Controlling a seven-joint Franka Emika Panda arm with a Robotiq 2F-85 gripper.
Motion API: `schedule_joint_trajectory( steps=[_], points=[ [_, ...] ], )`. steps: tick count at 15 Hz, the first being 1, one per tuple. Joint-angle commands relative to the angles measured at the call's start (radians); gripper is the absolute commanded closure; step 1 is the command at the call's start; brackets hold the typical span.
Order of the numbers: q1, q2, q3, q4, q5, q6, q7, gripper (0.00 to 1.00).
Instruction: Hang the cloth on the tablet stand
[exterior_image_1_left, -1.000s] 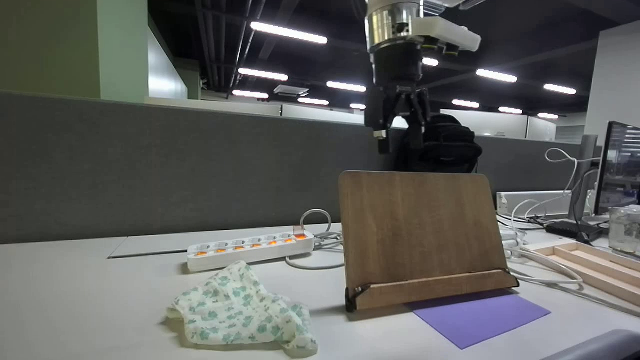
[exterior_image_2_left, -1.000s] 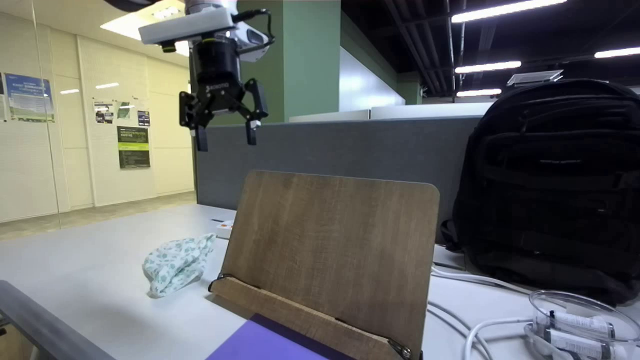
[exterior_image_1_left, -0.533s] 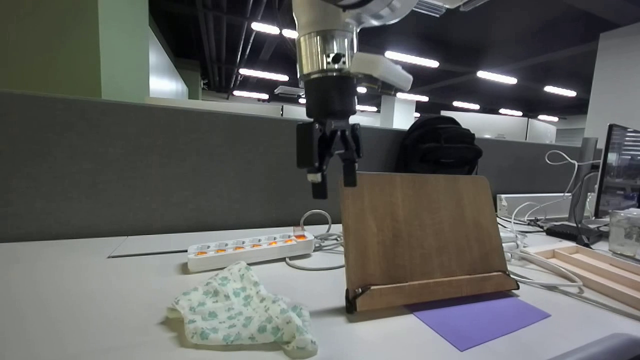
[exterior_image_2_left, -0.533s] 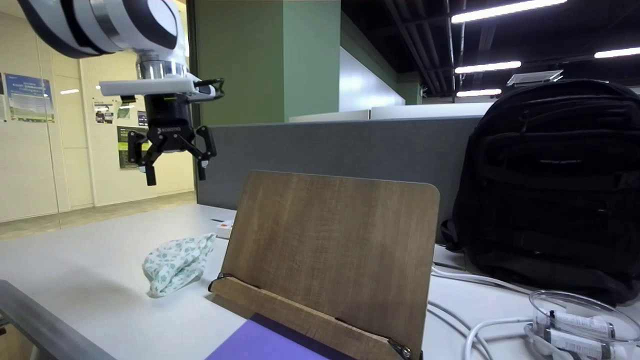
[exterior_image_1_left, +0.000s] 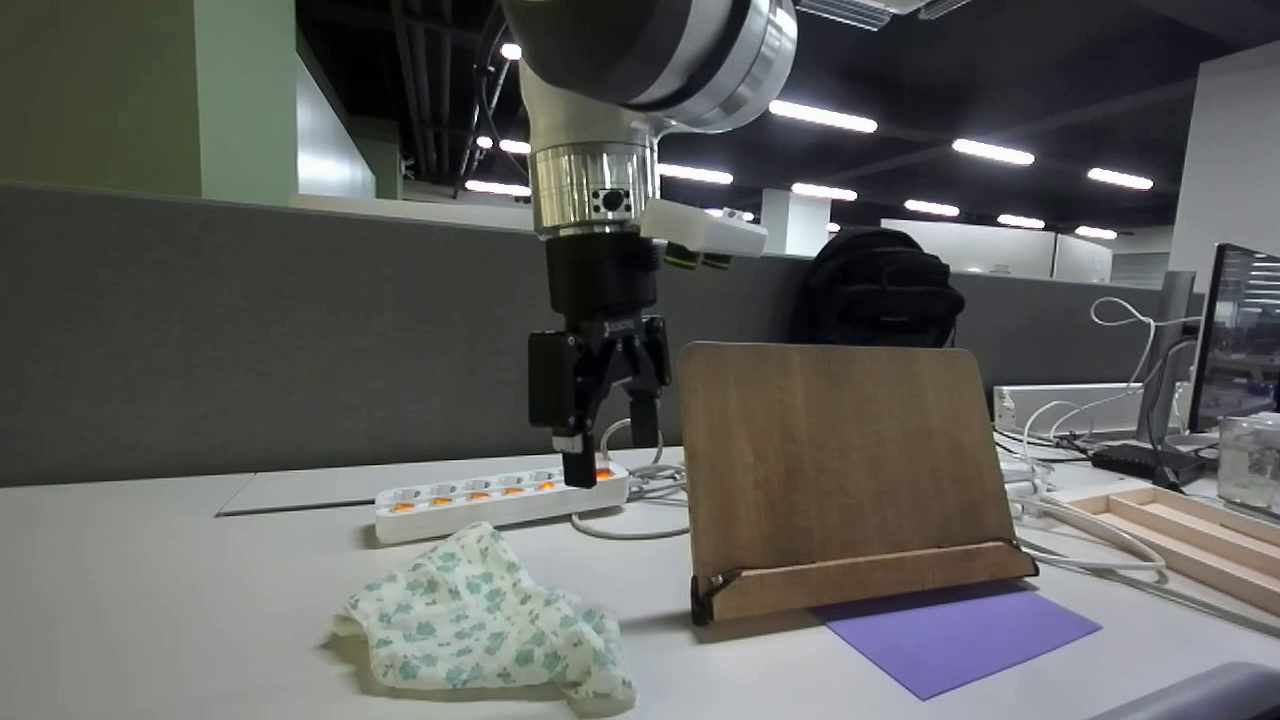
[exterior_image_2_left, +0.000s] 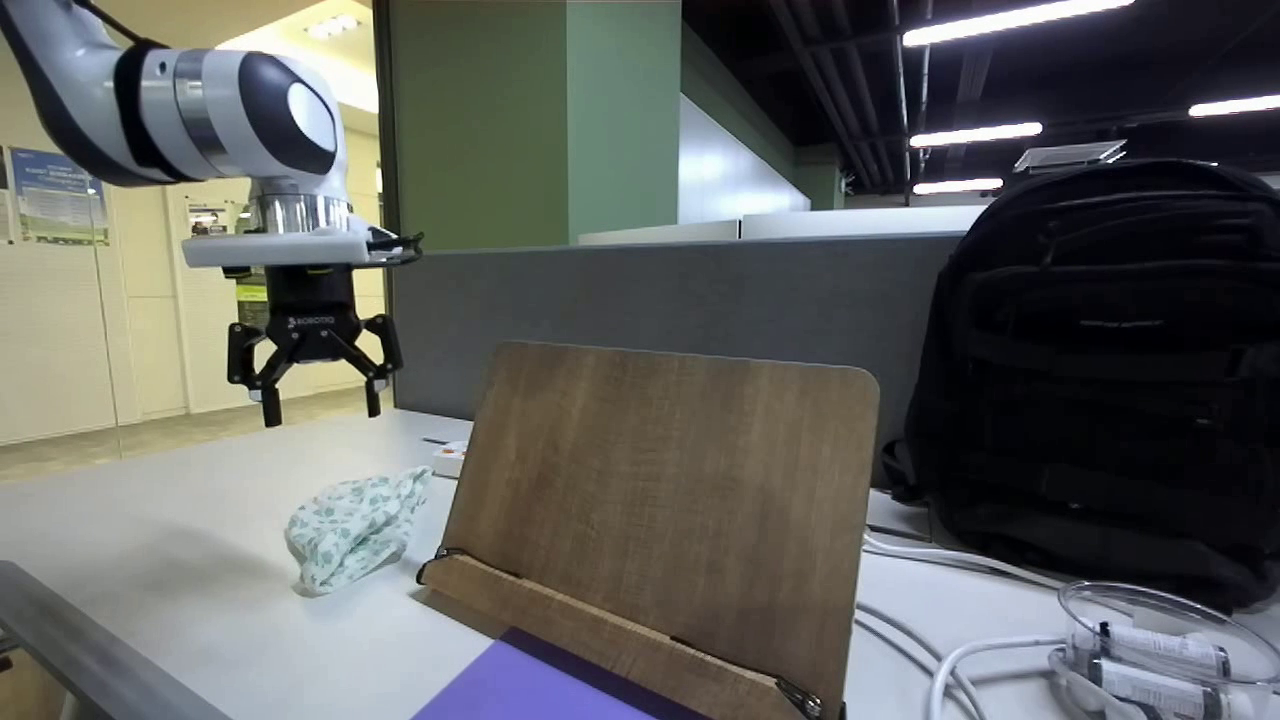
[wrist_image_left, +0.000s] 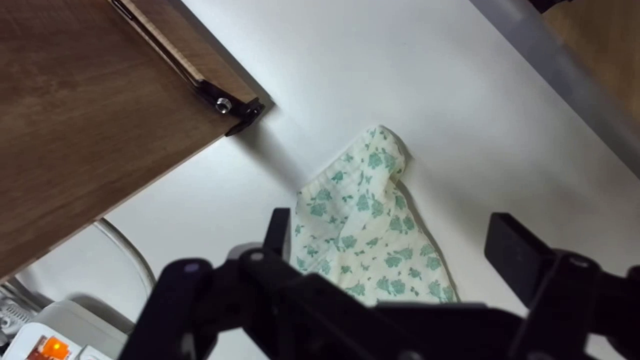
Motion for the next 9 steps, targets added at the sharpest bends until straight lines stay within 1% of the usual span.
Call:
schedule_joint_trajectory(
  steps=[1,6,9],
  points=[
    [-0.003,0.004,0.0,-0.013,-0.034,0.005,0.0,0.0],
    [0.011,0.118,0.007,-0.002,-0.103,0.037,0.012,0.0],
    [0.025,0.197,0.002,0.014,-0.157,0.09,0.025,0.0]
  ],
)
